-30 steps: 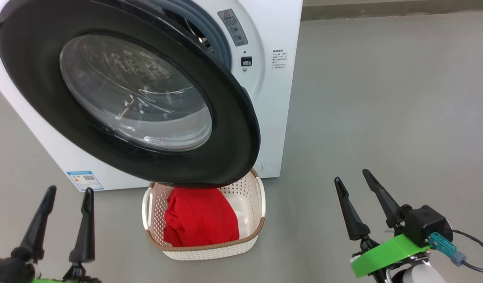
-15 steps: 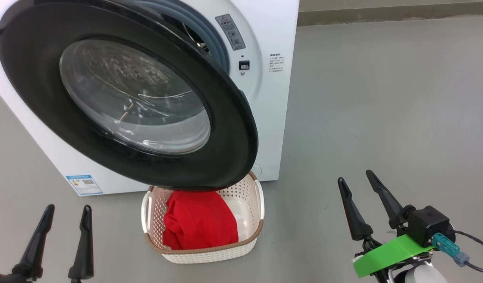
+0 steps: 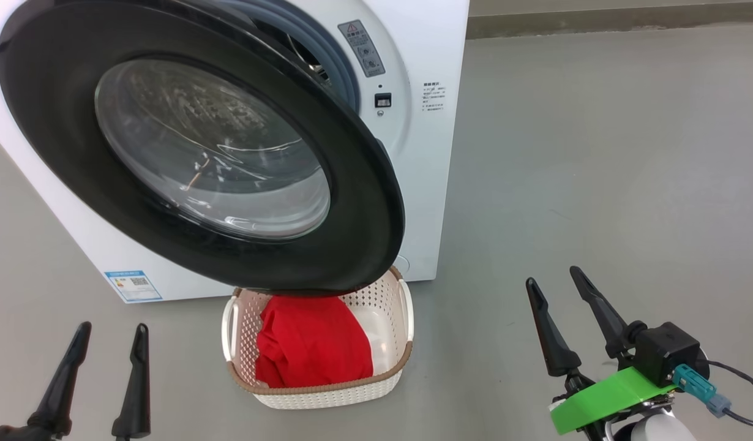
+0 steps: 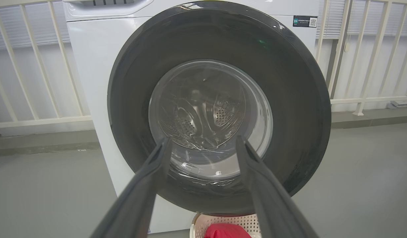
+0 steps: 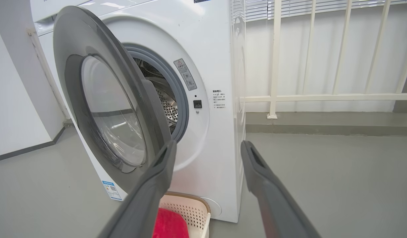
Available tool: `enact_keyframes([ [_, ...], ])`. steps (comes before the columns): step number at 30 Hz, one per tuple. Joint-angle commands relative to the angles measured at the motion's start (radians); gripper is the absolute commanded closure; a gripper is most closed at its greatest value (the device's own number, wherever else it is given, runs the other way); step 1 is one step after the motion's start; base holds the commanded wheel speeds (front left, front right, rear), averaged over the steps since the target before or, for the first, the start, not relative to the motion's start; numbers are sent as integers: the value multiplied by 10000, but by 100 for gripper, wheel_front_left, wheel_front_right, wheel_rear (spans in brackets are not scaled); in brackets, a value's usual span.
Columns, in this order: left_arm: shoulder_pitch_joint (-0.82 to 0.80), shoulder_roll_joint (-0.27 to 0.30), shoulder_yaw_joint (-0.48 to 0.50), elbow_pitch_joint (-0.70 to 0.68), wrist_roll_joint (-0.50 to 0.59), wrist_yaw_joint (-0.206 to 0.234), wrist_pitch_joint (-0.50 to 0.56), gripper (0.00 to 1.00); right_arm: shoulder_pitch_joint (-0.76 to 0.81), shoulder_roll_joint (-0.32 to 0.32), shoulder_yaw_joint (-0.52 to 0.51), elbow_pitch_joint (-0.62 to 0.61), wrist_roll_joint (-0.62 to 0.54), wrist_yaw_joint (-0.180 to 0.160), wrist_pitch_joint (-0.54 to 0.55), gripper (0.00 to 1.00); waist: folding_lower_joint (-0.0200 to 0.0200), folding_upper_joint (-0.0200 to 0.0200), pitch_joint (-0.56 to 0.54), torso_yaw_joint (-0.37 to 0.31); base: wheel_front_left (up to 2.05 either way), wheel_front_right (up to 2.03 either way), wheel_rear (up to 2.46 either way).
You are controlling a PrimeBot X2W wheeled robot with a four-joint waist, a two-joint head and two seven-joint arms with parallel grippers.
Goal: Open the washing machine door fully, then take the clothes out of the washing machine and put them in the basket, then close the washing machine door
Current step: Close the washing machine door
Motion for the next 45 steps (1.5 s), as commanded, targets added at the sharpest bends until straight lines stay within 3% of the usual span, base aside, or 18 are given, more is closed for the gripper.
enact_keyframes([
  [1, -217, 242, 301, -216, 125, -55, -76, 0, -30, 3, 266, -268, 3, 65, -63, 0, 0, 0, -4, 17, 0, 0, 0],
  [12, -122, 316, -110, -70, 14, -55, -76, 0, -40, 3, 290, -259, -119, 65, -63, 0, 0, 0, 115, 195, 0, 0, 0],
  [13, -137, 326, -152, -54, -27, -55, -76, 0, -63, 3, 303, -246, -149, 65, -63, 14, 0, 0, 145, 239, 0, 0, 0],
  [14, -153, 339, -197, -52, -63, -55, -76, 0, -97, 3, 332, -221, -186, 65, -63, 56, 0, 0, 172, 280, 0, 0, 0],
  [15, -169, 354, -249, -59, -91, -55, -76, 0, -135, 3, 374, -180, -216, 65, -63, 91, 0, 0, 209, 330, 0, 0, 0],
  [16, -171, 371, -294, -59, -124, -55, -76, 0, -195, 3, 446, -135, -244, 65, -63, 100, 0, 0, 255, 375, 0, 0, 0],
  [25, -413, 585, -596, -12, -440, -55, -76, 0, -1284, 3, 1239, 463, -423, 65, -63, 100, 0, 0, 827, 798, 0, 0, 0],
  [35, -959, 740, -1072, 21, -748, -55, -76, 0, -3575, 3, 2501, 2067, -119, 65, -63, 100, 0, 0, 1708, 1583, 0, 0, 0],
  [45, -1500, 790, -1255, 131, -1048, -55, -76, 0, -5364, 3, 2069, 2987, -534, 65, -63, 100, 0, 0, 2667, 2370, 0, 0, 0],
])
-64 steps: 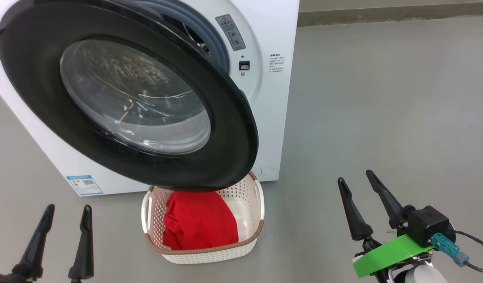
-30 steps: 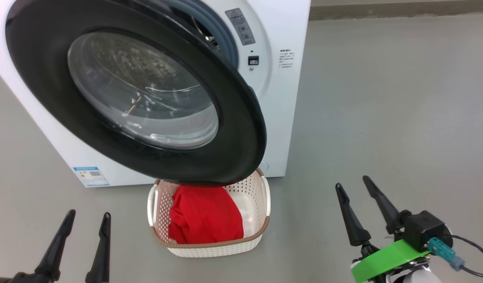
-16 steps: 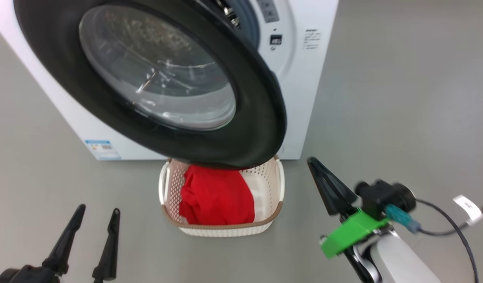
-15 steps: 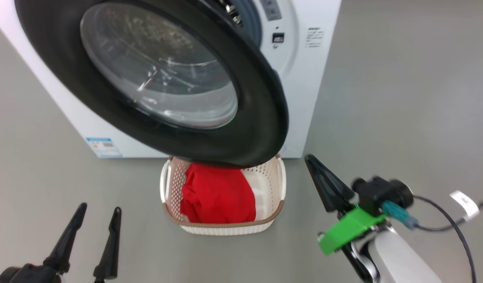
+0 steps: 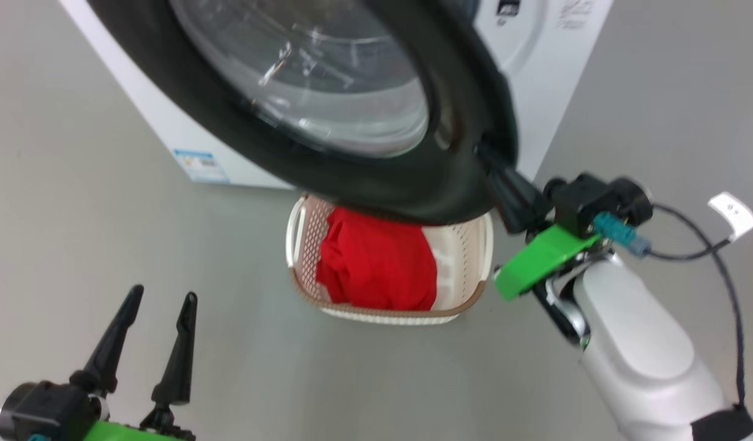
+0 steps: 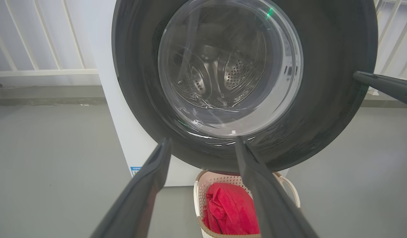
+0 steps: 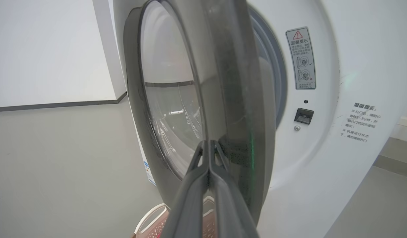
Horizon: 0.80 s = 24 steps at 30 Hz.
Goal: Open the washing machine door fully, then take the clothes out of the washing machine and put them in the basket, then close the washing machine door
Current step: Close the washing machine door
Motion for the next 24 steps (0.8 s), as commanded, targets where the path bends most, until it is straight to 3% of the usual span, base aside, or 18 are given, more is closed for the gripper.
enact_keyframes([
  [1, -402, 260, 310, -192, -91, -55, -76, 0, -344, 97, 5, -185, -101, 33, -63, 100, 0, 0, 515, 406, 0, 0, 0],
  [24, -1770, 542, -415, -509, -1310, -56, -76, 0, -3732, 97, -2085, 372, -857, 33, -63, 100, 0, 0, 2700, 757, 0, 0, 0],
])
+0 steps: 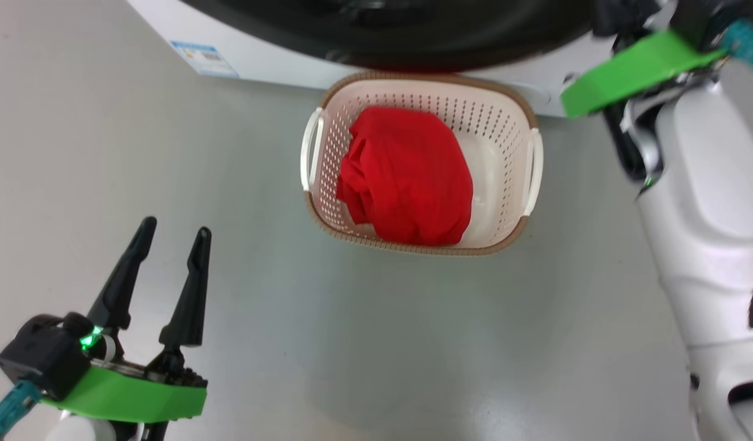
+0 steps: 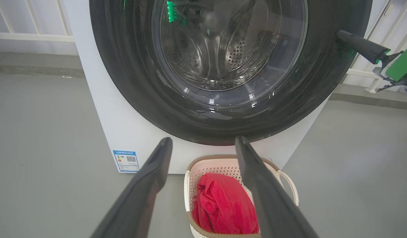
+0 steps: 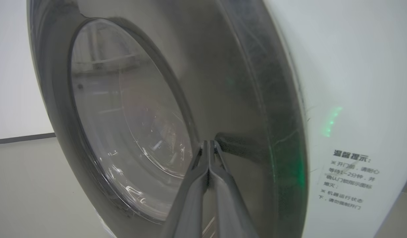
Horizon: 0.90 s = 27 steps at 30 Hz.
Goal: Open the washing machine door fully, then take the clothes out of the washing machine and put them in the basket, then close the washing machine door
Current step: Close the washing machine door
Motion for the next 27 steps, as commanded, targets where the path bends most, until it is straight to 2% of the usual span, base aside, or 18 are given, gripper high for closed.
enact_keyframes([
  [1, -237, 361, 308, -267, -88, -56, -76, 0, -394, 132, -72, -166, -132, -13, -63, 100, 0, 0, 332, 118, 0, 0, 0],
  [11, -478, 506, 153, -88, -119, -56, -76, 0, -1135, 132, -398, 184, -420, -13, -63, 100, 0, 0, 481, 178, 0, 0, 0],
  [20, -432, 580, 217, 156, -40, -56, -76, 0, -468, 132, 246, 91, 257, -13, -63, 100, 0, 0, 2, -135, 0, 0, 0],
  [21, -414, 579, 216, 177, -40, -56, -76, 0, -328, 132, 375, 52, 411, -13, -63, 87, 0, 0, -88, -190, 0, 0, 0],
  [22, -391, 585, 205, 177, -57, -56, -76, 0, -187, 132, 489, -2, 521, -13, -63, 59, 0, 0, -175, -253, 0, 0, 0],
  [23, -360, 594, 180, 189, -93, -56, -76, 0, -45, 132, 602, -55, 535, -13, -63, 50, 0, 0, -266, -314, 0, 0, 0],
  [24, -324, 618, 137, 221, -120, -56, -76, 0, 111, 132, 685, -116, 573, -13, -63, 0, 0, 0, -367, -373, 0, 0, 0],
  [27, -216, 678, 25, 364, -267, -56, -76, 0, 636, 132, 831, -344, 757, -13, -63, 0, 0, 0, -696, -536, 0, 0, 0],
])
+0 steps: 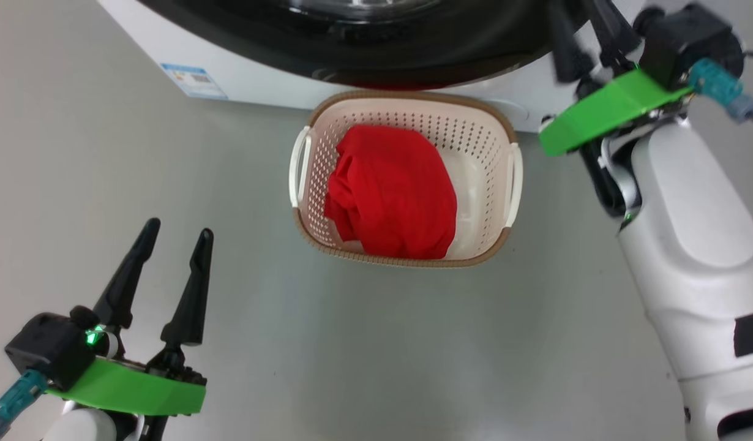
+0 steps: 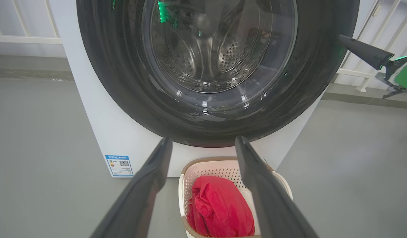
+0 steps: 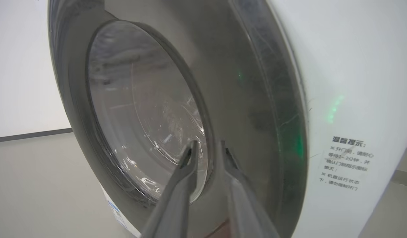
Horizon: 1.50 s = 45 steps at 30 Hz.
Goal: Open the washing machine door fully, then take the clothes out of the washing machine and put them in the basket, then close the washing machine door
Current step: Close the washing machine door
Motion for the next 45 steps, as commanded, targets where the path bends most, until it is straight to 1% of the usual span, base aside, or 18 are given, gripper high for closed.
enact_keyframes([
  [1, 140, 443, 286, -123, -101, -56, -76, 0, 398, 214, 189, -423, 126, -11, -53, 0, 0, 0, -454, -298, 0, 0, 0],
  [11, 545, 454, 409, -42, -92, -56, -76, 0, 2206, 214, 416, -1398, 1, -11, -53, 0, 0, 0, -1510, -806, 0, 0, 0],
  [20, 1166, 309, 646, 25, 12, -56, -76, 0, 3884, 214, 29, -2179, -77, -11, -53, 0, 0, 0, -2726, -1348, 0, 0, 0],
  [29, 1718, 155, 1024, 229, 216, -56, -76, 0, 5602, 188, -661, -2947, -72, -11, -53, 0, 0, 0, -3766, -1731, 0, 0, 0],
  [37, 2201, -82, 1433, 263, 531, -56, -76, 0, 7009, 184, -1114, -3601, 139, -11, -53, 0, 0, 0, -4303, -1973, 0, 0, 0],
  [45, 2485, -203, 1833, 247, 871, -56, -76, 0, 7877, 196, -1276, -4292, -6, -11, -53, 0, 0, 0, -4647, -2067, 0, 0, 0],
])
